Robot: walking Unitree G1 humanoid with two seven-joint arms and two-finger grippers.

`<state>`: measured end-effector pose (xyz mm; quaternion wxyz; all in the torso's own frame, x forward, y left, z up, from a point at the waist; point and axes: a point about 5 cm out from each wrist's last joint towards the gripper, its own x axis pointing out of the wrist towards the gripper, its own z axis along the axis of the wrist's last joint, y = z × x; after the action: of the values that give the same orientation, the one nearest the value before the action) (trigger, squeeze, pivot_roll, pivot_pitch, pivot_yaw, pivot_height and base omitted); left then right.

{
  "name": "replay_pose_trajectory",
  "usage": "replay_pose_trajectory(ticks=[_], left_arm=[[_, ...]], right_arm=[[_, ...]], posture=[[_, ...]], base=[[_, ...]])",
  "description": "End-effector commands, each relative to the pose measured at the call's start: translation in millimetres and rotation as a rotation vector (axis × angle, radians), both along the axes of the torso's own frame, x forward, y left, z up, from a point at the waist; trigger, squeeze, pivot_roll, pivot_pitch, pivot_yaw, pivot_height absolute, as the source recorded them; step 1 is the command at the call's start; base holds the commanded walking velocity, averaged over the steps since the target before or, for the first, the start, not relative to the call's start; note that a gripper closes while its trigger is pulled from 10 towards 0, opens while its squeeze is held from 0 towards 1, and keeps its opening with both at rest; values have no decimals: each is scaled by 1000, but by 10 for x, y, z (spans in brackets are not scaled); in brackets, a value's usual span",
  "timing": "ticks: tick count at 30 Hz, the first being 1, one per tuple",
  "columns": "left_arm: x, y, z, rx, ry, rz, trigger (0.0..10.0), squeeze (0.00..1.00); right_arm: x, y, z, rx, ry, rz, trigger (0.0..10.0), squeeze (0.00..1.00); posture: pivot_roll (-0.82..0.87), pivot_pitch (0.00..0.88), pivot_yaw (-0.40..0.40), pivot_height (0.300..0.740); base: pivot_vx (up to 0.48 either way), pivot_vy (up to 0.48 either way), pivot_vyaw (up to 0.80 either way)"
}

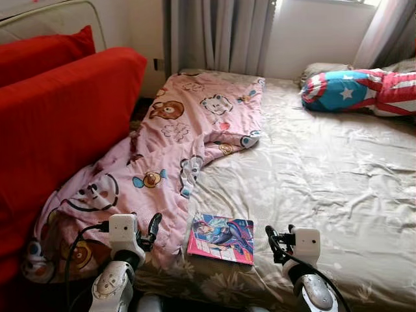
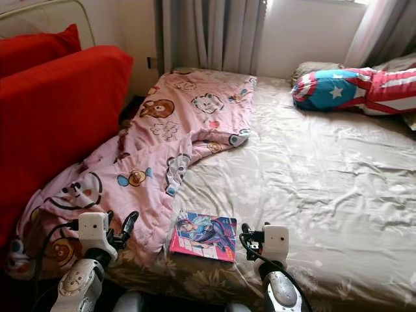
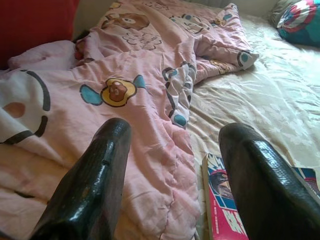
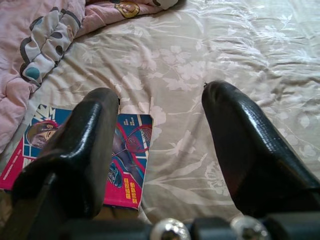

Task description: Clean up the room

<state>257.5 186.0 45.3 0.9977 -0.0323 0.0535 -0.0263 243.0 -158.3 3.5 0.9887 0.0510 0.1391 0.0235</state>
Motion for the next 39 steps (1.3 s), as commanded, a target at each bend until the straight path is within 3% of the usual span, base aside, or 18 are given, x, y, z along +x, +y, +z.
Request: replay_pose_trajectory(ticks=[1,12,27,33,39], left_arm=[[24,-24,36,-6,-7,-11,10000,0],[18,-45,27,-4,-4,-20,10000,0],[24,-70,18,-3,-2,-32,10000,0],[31,-86,14,-5,-1,-35,10000,0],[26,-92,4,-6,2,-36,10000,0]], right_arm=[[-3,4,-7,-3,-2,12,10000,0],[-15,25,-10,7,-4,15,10000,0],[-3,-33,-54,17,5,-9,10000,0],[3,-40,-81,10,7,-10,10000,0],[-11,-44,-106,6,11,-13,10000,0]], posture=[[-28,25,-72,655],[-27,22,-71,655],[-30,20,-70,655],[-31,14,-70,616],[-32,15,-70,616]], base=[[0,0,800],[0,0,800],[0,0,0],[0,0,0],[0,0,0]])
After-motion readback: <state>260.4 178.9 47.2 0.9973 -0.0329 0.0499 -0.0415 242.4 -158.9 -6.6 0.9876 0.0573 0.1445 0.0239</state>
